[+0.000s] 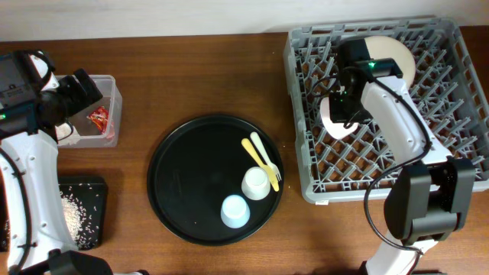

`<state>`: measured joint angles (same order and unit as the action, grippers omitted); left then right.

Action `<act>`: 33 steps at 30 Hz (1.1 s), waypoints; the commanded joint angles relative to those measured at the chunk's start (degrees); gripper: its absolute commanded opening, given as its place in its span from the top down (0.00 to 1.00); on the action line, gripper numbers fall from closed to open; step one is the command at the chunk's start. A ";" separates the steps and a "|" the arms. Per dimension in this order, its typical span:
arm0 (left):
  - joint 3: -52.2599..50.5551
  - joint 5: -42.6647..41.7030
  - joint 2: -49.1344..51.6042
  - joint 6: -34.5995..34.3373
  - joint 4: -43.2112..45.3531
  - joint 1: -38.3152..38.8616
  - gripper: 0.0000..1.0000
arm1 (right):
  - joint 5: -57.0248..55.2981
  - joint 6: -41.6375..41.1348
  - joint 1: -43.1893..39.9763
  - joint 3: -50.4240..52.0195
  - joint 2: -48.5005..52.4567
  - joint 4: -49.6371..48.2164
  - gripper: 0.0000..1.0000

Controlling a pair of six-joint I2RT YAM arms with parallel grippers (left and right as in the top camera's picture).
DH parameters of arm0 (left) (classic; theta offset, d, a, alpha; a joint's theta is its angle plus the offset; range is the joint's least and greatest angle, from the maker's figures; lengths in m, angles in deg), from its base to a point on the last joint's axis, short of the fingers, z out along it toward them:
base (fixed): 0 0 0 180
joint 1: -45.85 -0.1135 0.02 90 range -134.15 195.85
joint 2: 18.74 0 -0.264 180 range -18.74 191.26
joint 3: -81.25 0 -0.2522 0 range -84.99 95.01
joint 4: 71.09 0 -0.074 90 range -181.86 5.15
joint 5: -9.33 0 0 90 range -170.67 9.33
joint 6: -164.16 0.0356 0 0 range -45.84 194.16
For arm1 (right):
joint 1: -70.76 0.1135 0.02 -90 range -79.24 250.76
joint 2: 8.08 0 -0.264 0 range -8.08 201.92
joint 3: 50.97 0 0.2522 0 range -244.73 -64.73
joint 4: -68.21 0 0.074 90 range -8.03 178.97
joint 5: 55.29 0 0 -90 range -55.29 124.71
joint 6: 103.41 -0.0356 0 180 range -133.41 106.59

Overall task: Sort waste into correct bins and load items into the dishwasher rack
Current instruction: 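Move the right gripper to the white cup and grasp it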

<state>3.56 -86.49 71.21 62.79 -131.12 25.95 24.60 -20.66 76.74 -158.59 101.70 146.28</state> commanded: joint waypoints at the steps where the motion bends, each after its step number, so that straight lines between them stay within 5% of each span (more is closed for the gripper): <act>1: 0.22 -0.39 0.13 -0.09 0.07 -0.24 0.01 | 6.60 1.05 1.07 -1.81 -3.63 0.81 0.96; 6: 0.22 -0.39 0.13 -0.09 0.09 -0.24 0.01 | 8.94 1.60 1.14 -2.38 -8.02 1.01 0.96; 12: 0.22 -0.39 0.13 -0.09 0.09 -0.24 0.00 | 40.22 11.56 2.36 -2.36 -8.59 2.67 0.96; 18: 0.22 -0.39 0.13 -0.09 0.07 -0.24 0.01 | 38.12 11.23 13.03 -2.34 -8.59 5.40 0.87; 23: 0.22 -0.39 0.13 -0.09 0.09 -0.24 0.01 | 21.88 -2.84 25.92 -1.40 -8.52 7.28 0.47; 27: 0.22 -0.39 0.13 -0.09 0.09 -0.24 0.01 | 10.23 -13.73 32.70 0.09 -8.37 6.75 0.29; 29: 0.22 -0.39 0.13 -0.09 0.09 -0.24 0.01 | 9.40 -15.78 35.15 1.66 -8.37 5.22 0.02; 33: 0.22 -0.39 0.13 -0.09 0.09 -0.24 0.01 | 9.35 -15.76 35.87 6.14 -8.35 1.42 0.02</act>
<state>3.56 -86.49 71.21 62.79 -131.12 25.95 36.20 -34.54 112.50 -154.94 94.22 148.53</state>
